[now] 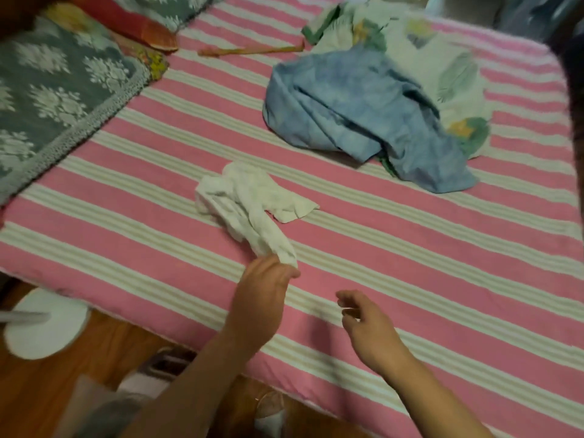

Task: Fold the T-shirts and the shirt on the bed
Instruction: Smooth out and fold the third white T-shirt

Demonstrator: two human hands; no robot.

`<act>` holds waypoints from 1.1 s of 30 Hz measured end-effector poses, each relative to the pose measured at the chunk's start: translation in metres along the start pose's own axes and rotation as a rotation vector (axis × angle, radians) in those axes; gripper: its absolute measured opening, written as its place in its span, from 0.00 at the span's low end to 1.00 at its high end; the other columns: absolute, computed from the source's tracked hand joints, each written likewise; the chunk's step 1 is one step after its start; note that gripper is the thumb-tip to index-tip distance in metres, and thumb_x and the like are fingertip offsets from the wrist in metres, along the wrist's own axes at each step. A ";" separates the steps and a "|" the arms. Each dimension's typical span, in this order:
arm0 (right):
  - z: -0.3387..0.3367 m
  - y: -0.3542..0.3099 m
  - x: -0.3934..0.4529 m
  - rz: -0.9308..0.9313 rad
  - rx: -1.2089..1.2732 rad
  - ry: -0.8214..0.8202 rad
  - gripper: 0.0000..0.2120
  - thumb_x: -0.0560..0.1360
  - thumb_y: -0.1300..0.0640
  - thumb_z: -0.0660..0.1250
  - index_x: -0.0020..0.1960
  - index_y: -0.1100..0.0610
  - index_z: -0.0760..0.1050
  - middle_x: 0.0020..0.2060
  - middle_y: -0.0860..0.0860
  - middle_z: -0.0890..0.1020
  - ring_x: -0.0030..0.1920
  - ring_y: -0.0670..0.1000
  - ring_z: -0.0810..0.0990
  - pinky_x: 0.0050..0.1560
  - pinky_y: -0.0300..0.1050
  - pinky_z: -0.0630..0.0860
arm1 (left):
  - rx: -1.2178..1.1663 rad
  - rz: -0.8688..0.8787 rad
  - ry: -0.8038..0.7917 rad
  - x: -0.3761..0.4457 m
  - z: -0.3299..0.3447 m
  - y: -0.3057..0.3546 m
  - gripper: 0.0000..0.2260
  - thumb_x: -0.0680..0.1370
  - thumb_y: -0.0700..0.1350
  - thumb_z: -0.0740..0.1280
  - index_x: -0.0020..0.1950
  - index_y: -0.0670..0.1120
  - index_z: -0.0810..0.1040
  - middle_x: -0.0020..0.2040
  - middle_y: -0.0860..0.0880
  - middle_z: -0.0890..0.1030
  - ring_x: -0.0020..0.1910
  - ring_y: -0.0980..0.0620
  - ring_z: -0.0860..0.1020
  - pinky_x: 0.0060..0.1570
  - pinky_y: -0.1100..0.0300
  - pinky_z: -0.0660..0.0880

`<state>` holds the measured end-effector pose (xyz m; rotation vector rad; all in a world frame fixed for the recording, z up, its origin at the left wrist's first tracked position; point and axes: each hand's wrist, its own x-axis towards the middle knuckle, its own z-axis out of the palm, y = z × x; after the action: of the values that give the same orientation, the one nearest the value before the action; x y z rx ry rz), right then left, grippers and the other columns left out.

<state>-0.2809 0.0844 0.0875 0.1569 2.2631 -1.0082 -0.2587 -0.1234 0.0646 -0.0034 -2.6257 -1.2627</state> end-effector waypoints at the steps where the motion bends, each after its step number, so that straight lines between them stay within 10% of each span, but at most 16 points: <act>1: -0.022 -0.002 -0.020 -0.021 0.030 0.016 0.21 0.80 0.67 0.60 0.68 0.48 0.72 0.62 0.45 0.77 0.58 0.40 0.76 0.47 0.27 0.71 | -0.110 -0.043 -0.054 0.005 -0.011 0.039 0.14 0.83 0.38 0.58 0.50 0.46 0.83 0.48 0.54 0.81 0.52 0.58 0.78 0.55 0.61 0.73; 7: -0.168 0.000 -0.127 -0.263 0.146 0.098 0.30 0.79 0.69 0.60 0.71 0.39 0.67 0.68 0.37 0.71 0.60 0.36 0.75 0.42 0.36 0.77 | -0.428 -0.206 -0.292 0.065 -0.045 0.247 0.12 0.83 0.47 0.62 0.44 0.51 0.83 0.45 0.55 0.84 0.47 0.57 0.80 0.51 0.60 0.74; 13: -0.318 0.017 -0.211 -0.550 0.188 0.071 0.40 0.77 0.67 0.67 0.73 0.29 0.61 0.74 0.34 0.65 0.71 0.36 0.67 0.66 0.42 0.75 | -0.473 -0.019 -0.712 0.076 -0.036 0.426 0.20 0.77 0.27 0.66 0.50 0.51 0.88 0.53 0.54 0.86 0.52 0.60 0.81 0.51 0.64 0.75; 19: -0.402 0.016 -0.282 -0.658 0.316 -0.192 0.32 0.72 0.75 0.70 0.71 0.53 0.71 0.63 0.52 0.82 0.65 0.50 0.79 0.66 0.52 0.76 | -0.489 0.168 -0.991 0.071 -0.026 0.546 0.22 0.78 0.28 0.65 0.70 0.43 0.78 0.68 0.48 0.80 0.63 0.48 0.80 0.58 0.58 0.77; 26: -0.465 0.050 -0.305 -0.686 0.470 0.120 0.24 0.72 0.42 0.75 0.57 0.60 0.83 0.53 0.57 0.86 0.53 0.57 0.84 0.57 0.55 0.76 | -0.226 0.243 -0.693 0.090 -0.049 0.569 0.21 0.77 0.35 0.71 0.64 0.56 0.83 0.66 0.62 0.79 0.66 0.60 0.77 0.64 0.64 0.75; 33: -0.483 0.017 -0.317 -0.765 -0.071 0.808 0.15 0.83 0.51 0.61 0.39 0.41 0.75 0.36 0.40 0.79 0.37 0.39 0.75 0.38 0.37 0.68 | 0.239 0.471 -0.409 0.107 -0.026 0.565 0.28 0.79 0.37 0.70 0.72 0.64 0.73 0.68 0.64 0.73 0.66 0.60 0.71 0.71 0.56 0.71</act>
<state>-0.2744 0.4812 0.5078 -0.4532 3.2062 -1.4093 -0.3006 0.2023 0.5378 -0.8680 -2.8381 -0.8499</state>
